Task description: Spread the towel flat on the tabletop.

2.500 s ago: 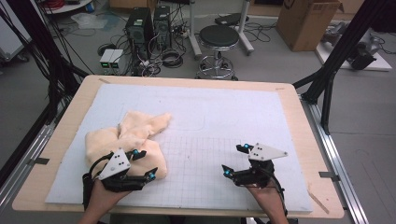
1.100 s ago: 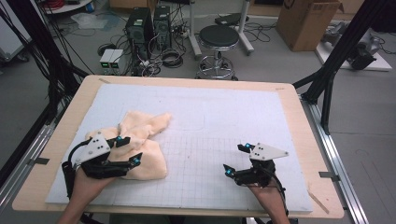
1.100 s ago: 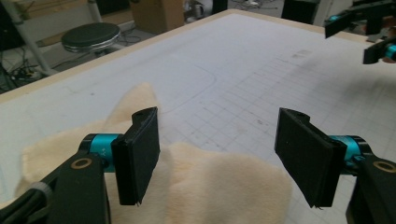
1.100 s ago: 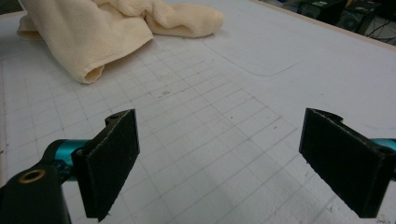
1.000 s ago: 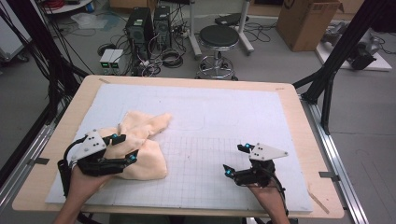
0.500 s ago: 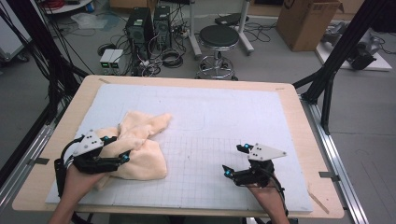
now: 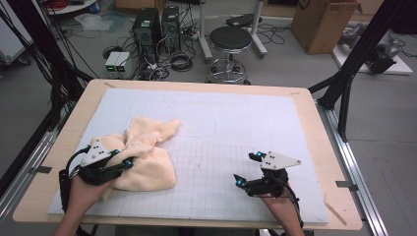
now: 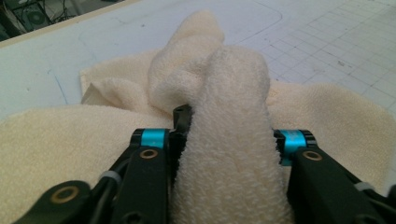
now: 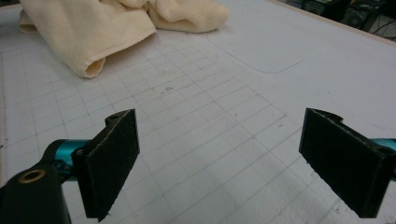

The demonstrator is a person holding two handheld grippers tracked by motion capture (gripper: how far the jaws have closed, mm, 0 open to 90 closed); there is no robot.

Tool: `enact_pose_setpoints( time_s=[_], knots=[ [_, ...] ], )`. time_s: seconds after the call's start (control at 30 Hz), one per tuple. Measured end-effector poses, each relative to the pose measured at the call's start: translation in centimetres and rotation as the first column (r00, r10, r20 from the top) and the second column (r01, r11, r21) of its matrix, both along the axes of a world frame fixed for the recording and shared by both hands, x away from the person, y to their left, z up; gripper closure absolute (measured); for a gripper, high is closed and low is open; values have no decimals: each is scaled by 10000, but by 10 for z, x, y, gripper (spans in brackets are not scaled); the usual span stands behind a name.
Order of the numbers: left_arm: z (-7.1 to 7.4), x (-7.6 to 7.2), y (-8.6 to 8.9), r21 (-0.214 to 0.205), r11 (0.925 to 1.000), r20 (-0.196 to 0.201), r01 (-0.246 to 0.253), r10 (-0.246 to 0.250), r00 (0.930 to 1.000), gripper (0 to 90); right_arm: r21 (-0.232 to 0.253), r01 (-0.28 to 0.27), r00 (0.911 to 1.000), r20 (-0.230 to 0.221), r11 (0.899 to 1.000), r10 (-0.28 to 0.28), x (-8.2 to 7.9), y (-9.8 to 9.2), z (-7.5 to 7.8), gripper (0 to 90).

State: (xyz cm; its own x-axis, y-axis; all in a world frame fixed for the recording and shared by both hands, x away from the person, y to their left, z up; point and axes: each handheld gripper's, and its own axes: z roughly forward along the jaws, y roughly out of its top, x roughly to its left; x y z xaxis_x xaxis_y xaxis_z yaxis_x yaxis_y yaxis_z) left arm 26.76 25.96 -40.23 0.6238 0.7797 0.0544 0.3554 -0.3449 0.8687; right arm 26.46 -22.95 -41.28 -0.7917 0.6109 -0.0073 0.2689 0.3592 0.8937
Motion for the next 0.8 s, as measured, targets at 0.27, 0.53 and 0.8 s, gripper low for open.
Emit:
enact_pose_setpoints(
  time_s=[0.27,0.53,0.8],
  knots=[
    [7,0,-9,-414,9984,-278,373,-385,9989,779,84,12,10000,-85,10000,-12,1,1,0,116],
    [20,-5,-33,-911,9899,-241,1085,-1111,9935,787,255,66,10000,33,9997,-67,2,-2,2,116],
    [35,-9,-83,-1023,9685,-27,2271,-2286,9735,787,417,148,9997,178,9990,-156,1,-6,7,116]
  ],
)
